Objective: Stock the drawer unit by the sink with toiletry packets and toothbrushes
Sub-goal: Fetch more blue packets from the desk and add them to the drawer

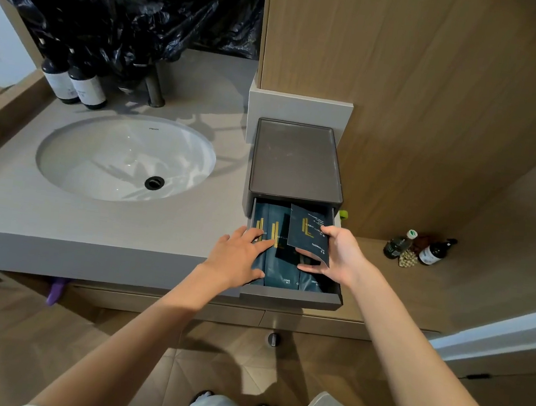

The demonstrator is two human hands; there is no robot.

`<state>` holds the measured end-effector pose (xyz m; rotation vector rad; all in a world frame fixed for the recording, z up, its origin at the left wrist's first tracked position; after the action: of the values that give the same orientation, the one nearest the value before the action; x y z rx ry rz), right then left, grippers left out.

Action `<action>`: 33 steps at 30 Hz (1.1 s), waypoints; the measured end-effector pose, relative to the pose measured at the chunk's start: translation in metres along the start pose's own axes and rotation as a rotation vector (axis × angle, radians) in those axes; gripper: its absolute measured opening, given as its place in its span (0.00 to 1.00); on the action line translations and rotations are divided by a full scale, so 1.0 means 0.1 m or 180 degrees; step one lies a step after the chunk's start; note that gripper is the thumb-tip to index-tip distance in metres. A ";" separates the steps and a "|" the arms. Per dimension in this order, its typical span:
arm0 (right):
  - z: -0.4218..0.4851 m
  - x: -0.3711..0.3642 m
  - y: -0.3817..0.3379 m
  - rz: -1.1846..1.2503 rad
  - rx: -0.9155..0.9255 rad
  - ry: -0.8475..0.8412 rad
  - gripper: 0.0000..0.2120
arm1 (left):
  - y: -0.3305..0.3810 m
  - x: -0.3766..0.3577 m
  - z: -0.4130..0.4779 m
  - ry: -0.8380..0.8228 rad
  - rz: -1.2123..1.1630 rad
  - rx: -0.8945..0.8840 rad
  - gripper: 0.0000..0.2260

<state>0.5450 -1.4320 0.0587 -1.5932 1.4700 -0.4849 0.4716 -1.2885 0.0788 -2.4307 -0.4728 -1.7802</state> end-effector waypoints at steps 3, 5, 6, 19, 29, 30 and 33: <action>-0.03 -0.03 0.03 0.0211 -0.0029 -0.0077 0.15 | 0.00 -0.01 0.00 0.0048 0.0016 -0.0002 0.30; -0.06 -0.06 0.05 0.0255 -0.0016 -0.0143 0.13 | 0.00 -0.02 0.00 0.0056 0.0002 -0.0008 0.28; -0.08 -0.09 0.05 0.0271 -0.0011 -0.0186 0.12 | 0.00 -0.02 0.01 0.0059 -0.0002 -0.0014 0.27; -0.05 0.05 -0.46 -0.2965 0.1275 0.0275 0.14 | 0.09 -0.03 0.05 0.0229 0.0453 0.0094 0.32; -0.43 -0.28 -0.50 -0.5225 0.2719 -0.0203 0.31 | 0.07 -0.02 0.05 0.0217 0.0430 0.0054 0.33; -0.44 -0.30 -0.49 -0.5354 0.2708 -0.0340 0.31 | 0.06 -0.01 0.05 0.0221 0.0432 0.0058 0.33; -0.38 -0.31 -0.34 -0.5780 0.2249 -0.0922 0.37 | 0.01 0.02 0.05 0.0217 0.0399 0.0095 0.34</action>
<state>0.5288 -1.4194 0.1147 -1.8096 -0.7185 -1.4119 0.4768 -1.2875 0.0795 -2.3160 -0.3303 -1.7845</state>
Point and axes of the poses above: each hand's wrist, its own z-axis towards the middle knuckle, its own x-axis out of the back of the hand, y = z × x, the point moved 9 cm from there along z, towards the middle knuckle, and after that the axes turned 15 degrees about x, right-handed, at the moved point
